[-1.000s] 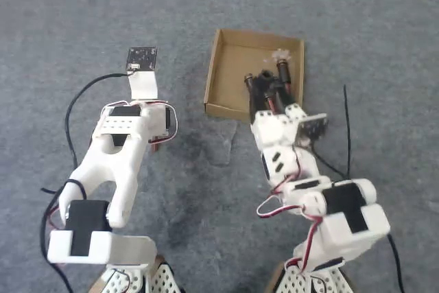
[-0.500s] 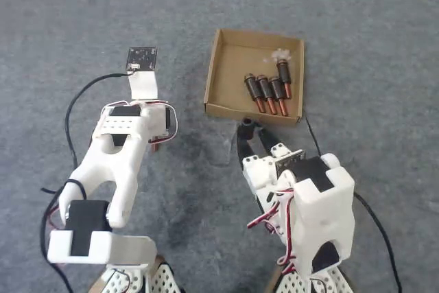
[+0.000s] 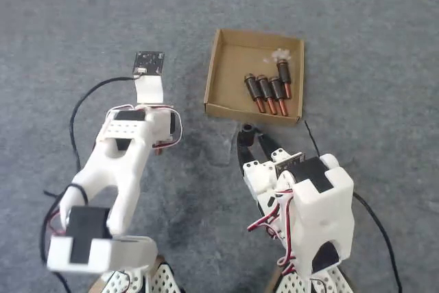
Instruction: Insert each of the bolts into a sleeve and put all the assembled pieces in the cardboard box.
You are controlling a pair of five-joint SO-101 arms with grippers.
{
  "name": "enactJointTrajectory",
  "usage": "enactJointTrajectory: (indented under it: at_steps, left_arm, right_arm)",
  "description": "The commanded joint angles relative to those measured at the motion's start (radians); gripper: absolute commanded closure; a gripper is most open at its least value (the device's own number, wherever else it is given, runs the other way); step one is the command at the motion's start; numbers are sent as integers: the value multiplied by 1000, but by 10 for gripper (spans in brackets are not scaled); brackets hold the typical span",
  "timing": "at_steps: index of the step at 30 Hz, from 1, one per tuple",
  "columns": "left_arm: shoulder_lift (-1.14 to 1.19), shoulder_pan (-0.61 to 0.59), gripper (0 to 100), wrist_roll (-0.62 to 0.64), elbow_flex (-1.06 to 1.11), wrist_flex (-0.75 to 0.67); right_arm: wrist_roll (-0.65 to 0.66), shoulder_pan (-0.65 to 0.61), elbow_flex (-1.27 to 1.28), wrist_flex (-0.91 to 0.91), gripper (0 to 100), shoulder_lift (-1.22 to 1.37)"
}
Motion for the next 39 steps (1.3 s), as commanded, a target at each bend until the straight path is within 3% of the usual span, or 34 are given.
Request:
enactJointTrajectory:
  at_steps: [1,11,20,23,27,32,39]
  left_arm:
    - [-173,11,989,8,42,-68]
    - [-307,107,989,11,312,-588]
    - [-229,204,989,11,590,-1329]
    - [-187,258,989,11,644,-1505]
    - [-201,330,989,12,656,-1528]
    - [-376,402,989,14,722,-1505]
    - [-802,482,989,232,754,-1016]
  right_arm:
    - [15,-2,-5,-33,992,-4]
    - [15,-2,-5,-30,992,-2]
    - [15,-2,2,-30,992,-2]
    - [15,-2,2,-30,992,-2]
    - [15,-2,-3,-28,992,-2]
    - [15,-1,-3,-28,992,-2]
    - [17,-2,-3,-25,992,-2]
